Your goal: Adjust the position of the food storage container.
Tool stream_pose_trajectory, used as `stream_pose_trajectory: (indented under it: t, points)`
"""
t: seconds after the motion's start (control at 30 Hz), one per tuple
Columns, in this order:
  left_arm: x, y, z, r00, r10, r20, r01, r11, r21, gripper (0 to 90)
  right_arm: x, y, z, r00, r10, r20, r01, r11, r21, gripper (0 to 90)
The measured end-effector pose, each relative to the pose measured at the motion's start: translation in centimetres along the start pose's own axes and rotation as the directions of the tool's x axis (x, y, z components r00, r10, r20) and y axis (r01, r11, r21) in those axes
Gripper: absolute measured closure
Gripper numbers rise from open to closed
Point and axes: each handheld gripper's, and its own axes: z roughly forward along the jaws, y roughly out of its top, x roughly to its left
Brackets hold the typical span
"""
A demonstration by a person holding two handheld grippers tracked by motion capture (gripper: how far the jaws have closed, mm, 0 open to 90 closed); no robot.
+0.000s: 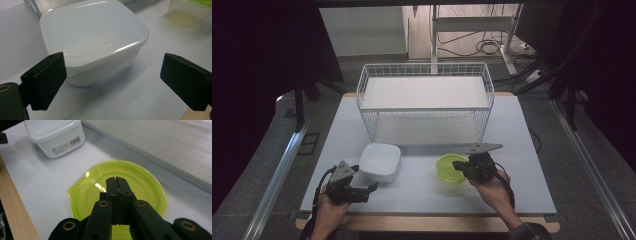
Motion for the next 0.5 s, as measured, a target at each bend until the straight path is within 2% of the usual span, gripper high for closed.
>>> stream_pose_trajectory:
  t: [0.23, 0.47, 0.5]
  points:
    - [0.0, 0.0, 0.1, 1.0, 0.004, -0.002, -0.004, 0.9999, 0.013, 6.5, 1.1, 1.1, 1.6, 0.9984, -0.025, -0.05, 0.025, 1.0, 0.002, 89.3]
    - [0.0, 0.0, 0.1, 1.0, 0.006, -0.004, -0.006, 0.9998, 0.018, 6.6, 2.5, 1.9, 3.0, 0.994, -0.051, -0.097, 0.053, 0.999, 0.013, 89.3]
    - [0.0, 0.0, 0.1, 1.0, 0.006, -0.004, -0.006, 0.9998, 0.018, 6.6, 3.0, 2.2, 3.7, 0.9916, -0.066, -0.111, 0.069, 0.997, 0.027, 89.3]
